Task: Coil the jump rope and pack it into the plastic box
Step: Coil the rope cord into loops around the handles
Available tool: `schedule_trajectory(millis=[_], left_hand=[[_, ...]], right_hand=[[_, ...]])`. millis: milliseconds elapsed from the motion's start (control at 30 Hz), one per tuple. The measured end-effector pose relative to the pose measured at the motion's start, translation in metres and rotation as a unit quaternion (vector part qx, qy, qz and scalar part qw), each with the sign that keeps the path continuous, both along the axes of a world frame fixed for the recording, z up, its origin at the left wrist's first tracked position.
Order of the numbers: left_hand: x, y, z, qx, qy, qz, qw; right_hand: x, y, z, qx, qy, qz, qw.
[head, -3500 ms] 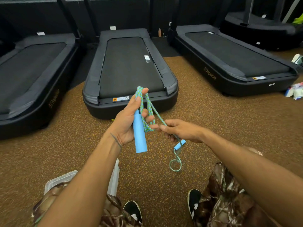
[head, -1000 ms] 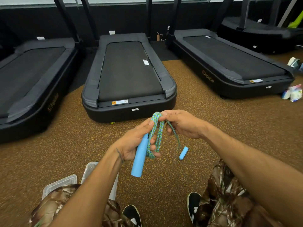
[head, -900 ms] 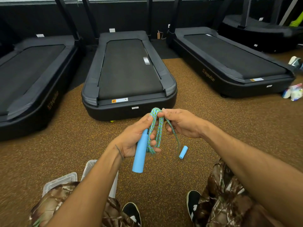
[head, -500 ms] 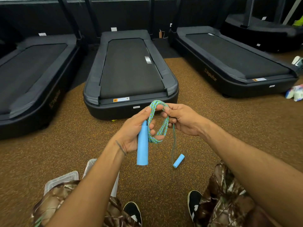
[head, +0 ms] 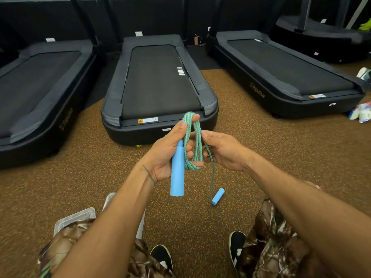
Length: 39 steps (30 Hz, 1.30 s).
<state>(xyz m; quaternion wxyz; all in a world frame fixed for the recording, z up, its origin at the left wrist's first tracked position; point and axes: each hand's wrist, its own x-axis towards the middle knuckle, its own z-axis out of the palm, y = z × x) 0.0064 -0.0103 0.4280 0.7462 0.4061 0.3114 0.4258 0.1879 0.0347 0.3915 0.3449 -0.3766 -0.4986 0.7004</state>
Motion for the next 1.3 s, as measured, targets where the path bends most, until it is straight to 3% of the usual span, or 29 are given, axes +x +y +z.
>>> schedule_trajectory(millis=[300,500,567,700,767,833,1033,1300], left_hand=[[0.0,0.006,0.013,0.012,-0.013,0.016,1.0],[0.001,0.008,0.014,0.023,-0.016,0.037,0.999],[0.001,0.01,0.015,0.027,-0.014,0.047,0.998],[0.001,0.015,0.016,0.032,0.001,0.081,0.996],[0.0,0.019,0.014,0.029,0.016,0.107,0.994],[-0.002,0.023,0.01,0.032,0.043,0.125,0.991],[-0.012,0.022,-0.009,0.037,0.119,0.119,0.985],[-0.012,0.012,-0.031,0.03,0.172,0.107,0.979]], right_hand=[[-0.002,-0.006,-0.015,-0.008,-0.001,0.024,1.0],[-0.002,-0.008,-0.024,0.063,-0.138,0.037,0.988],[-0.004,-0.015,-0.027,0.127,-0.22,0.072,0.964],[-0.008,-0.026,-0.031,0.267,-0.431,0.136,0.851],[-0.011,-0.032,-0.03,0.308,-0.474,0.162,0.809],[-0.014,-0.036,-0.024,0.338,-0.48,0.187,0.788],[-0.016,-0.035,-0.007,0.352,-0.448,0.177,0.802],[-0.018,-0.037,0.019,0.297,-0.343,0.169,0.875]])
